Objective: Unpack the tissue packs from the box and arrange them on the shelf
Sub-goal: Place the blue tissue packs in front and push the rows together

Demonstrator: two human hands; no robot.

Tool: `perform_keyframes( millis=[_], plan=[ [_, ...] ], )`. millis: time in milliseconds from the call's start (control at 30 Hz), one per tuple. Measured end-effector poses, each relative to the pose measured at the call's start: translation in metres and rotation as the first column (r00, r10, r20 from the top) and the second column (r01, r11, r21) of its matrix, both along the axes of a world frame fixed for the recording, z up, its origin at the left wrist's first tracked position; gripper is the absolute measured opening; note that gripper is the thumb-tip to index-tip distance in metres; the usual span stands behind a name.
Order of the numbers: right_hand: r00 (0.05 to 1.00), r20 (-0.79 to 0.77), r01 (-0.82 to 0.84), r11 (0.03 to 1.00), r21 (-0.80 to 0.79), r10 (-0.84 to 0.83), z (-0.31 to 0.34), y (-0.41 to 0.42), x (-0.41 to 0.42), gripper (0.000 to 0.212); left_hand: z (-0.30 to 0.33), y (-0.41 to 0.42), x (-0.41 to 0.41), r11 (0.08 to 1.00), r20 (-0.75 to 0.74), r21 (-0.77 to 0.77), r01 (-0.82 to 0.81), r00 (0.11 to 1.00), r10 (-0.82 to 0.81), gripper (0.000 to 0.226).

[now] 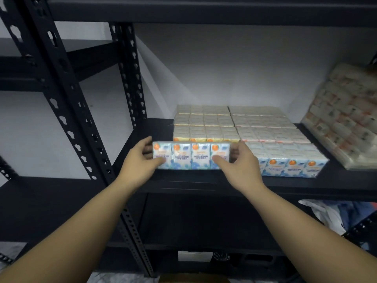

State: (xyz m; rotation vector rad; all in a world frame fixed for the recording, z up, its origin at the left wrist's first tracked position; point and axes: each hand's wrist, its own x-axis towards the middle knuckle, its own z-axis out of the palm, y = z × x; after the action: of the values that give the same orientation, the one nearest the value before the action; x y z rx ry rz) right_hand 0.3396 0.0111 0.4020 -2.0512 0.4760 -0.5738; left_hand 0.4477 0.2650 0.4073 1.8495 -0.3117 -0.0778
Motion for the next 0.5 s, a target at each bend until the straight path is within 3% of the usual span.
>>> perform_keyframes(
  millis=[167, 333, 500],
  plan=[
    [1.000, 0.004, -0.025, 1.000, -0.005, 0.025, -0.010, 0.000, -0.010, 0.053, -0.018, 0.009, -0.011, 0.998, 0.057, -0.027, 0.062, 0.997, -0.061, 0.066],
    [0.998, 0.012, -0.060, 0.998, -0.034, 0.061, -0.009, -0.001, -0.014, 0.061, -0.017, 0.010, -0.009, 0.995, 0.097, 0.007, 0.104, 0.990, -0.104, 0.084],
    [0.999, 0.029, -0.031, 0.969, -0.244, 0.040, 0.000, -0.007, -0.022, 0.056, -0.019, 0.003, -0.009, 0.994, 0.140, 0.046, 0.099, 0.985, -0.104, 0.073]
  ],
)
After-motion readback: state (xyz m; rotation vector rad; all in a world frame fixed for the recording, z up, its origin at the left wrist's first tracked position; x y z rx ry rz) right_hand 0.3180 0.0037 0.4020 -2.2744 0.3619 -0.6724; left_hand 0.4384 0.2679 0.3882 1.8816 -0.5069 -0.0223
